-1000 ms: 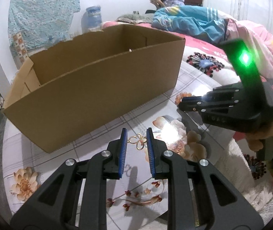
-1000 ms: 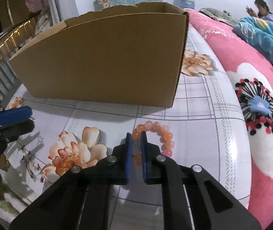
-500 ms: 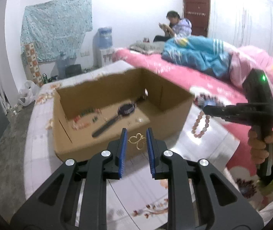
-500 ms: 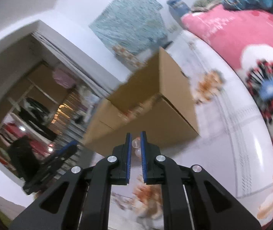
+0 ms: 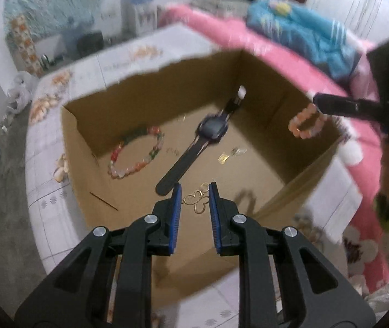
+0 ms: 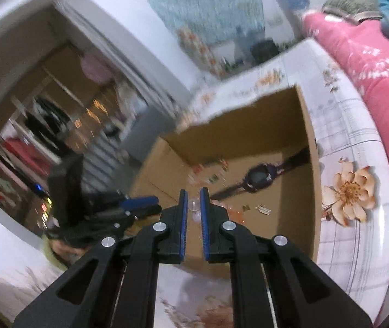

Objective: Organize jewelry
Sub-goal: 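Carry the gold charm and orange bracelet into the box with both grippers and release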

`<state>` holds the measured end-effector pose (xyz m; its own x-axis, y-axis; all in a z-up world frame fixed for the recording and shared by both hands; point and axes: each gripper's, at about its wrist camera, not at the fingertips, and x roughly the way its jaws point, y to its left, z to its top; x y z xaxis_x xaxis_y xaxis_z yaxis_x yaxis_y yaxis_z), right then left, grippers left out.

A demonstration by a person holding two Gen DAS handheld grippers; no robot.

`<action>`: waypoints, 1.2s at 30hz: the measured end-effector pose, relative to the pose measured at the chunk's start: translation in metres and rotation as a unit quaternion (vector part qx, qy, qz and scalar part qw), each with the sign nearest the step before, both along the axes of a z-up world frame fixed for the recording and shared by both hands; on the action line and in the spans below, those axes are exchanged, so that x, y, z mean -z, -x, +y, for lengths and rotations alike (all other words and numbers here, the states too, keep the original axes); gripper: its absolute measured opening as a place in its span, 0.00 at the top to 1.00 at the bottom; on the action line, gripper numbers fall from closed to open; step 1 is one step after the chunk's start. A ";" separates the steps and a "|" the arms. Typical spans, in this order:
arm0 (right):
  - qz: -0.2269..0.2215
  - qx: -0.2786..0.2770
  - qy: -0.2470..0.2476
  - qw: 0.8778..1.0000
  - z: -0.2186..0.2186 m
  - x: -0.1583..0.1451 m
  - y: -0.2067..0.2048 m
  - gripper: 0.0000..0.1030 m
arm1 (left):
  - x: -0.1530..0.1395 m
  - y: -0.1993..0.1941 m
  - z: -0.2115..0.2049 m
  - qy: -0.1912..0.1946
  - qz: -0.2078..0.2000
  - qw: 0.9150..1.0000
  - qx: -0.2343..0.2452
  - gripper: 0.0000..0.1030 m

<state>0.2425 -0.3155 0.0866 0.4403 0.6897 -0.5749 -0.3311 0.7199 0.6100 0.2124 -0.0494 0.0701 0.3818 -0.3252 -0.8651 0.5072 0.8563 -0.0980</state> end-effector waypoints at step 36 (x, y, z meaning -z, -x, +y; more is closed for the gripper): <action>0.096 -0.027 0.164 0.981 0.025 0.026 -0.025 0.90 | -0.022 0.035 0.096 0.157 -0.076 0.977 -0.121 0.19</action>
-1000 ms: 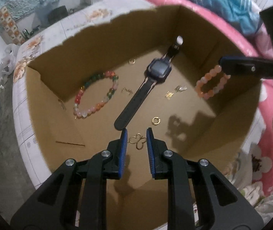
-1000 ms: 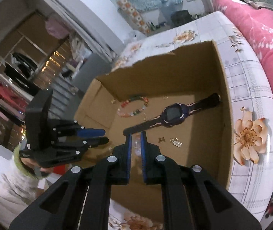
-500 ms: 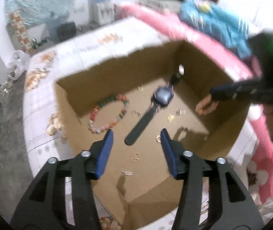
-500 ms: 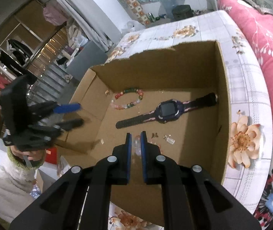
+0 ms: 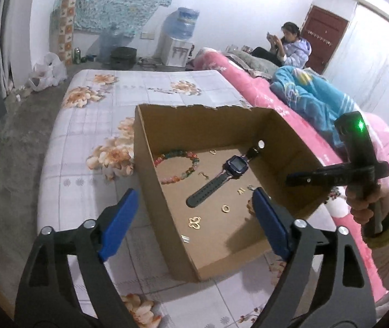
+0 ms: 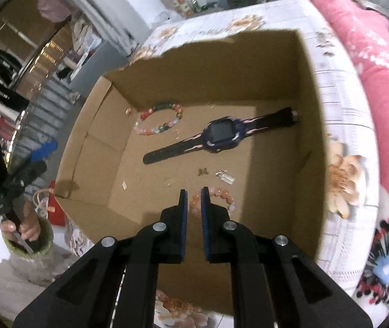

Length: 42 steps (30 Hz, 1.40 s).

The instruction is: Organize jewelry

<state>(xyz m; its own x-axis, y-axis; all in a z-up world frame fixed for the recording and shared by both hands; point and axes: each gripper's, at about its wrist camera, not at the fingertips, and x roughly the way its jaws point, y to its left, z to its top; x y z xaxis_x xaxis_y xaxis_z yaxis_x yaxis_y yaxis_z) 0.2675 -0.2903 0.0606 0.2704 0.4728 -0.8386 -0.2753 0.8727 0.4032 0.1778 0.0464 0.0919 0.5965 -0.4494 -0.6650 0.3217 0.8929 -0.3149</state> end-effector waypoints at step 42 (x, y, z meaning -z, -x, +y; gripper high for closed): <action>-0.071 0.175 -0.040 0.981 -0.075 -0.002 0.158 0.49 | 0.042 0.115 -0.006 0.067 0.045 0.995 -0.062 0.12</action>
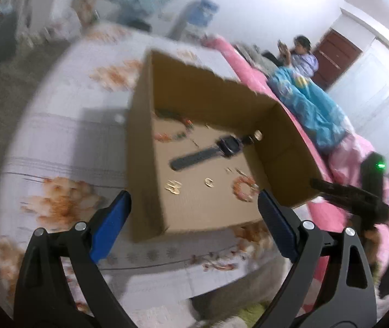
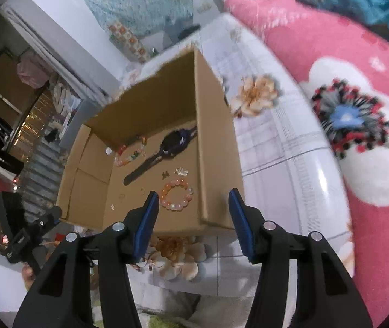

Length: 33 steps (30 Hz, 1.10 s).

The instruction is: Organize jewelry

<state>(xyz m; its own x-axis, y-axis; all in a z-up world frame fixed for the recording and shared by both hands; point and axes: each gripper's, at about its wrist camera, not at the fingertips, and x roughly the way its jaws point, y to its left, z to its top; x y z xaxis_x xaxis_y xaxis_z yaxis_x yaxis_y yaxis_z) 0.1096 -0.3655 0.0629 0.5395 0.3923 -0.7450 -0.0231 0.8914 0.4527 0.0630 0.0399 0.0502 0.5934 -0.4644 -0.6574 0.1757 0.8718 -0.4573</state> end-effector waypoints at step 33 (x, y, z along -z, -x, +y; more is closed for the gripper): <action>-0.081 0.010 0.214 0.973 0.112 -0.012 0.086 0.06 | 0.006 0.064 -0.069 -0.203 0.038 0.974 -0.094 0.08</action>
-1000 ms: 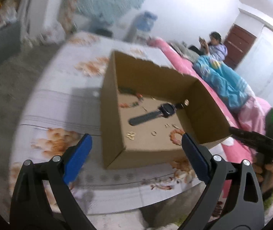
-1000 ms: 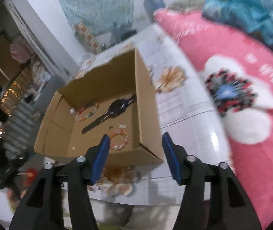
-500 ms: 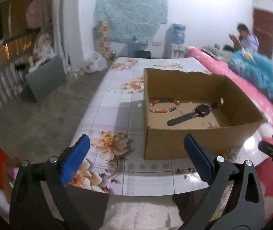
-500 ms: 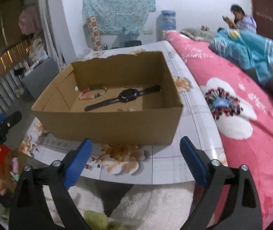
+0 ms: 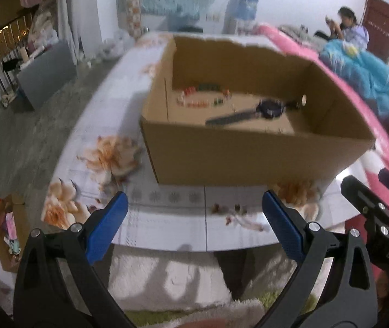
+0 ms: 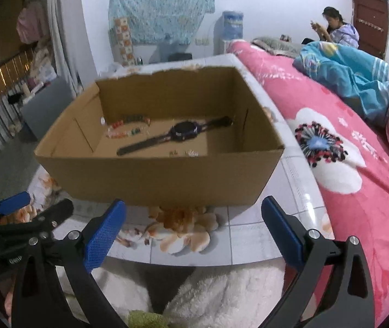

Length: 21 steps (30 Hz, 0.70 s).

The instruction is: Organize jewelry

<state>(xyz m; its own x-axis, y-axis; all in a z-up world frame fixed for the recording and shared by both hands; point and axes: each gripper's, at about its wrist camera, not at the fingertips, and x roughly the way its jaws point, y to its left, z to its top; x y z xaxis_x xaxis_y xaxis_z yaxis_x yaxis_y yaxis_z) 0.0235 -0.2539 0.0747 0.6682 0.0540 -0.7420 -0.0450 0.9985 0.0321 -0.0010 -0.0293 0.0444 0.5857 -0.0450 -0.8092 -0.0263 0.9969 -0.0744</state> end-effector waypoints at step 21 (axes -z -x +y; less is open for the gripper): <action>0.023 0.013 0.005 1.000 -0.001 0.007 -0.007 0.06 | -0.004 -0.010 -0.004 -0.017 -0.001 1.000 -0.005 0.08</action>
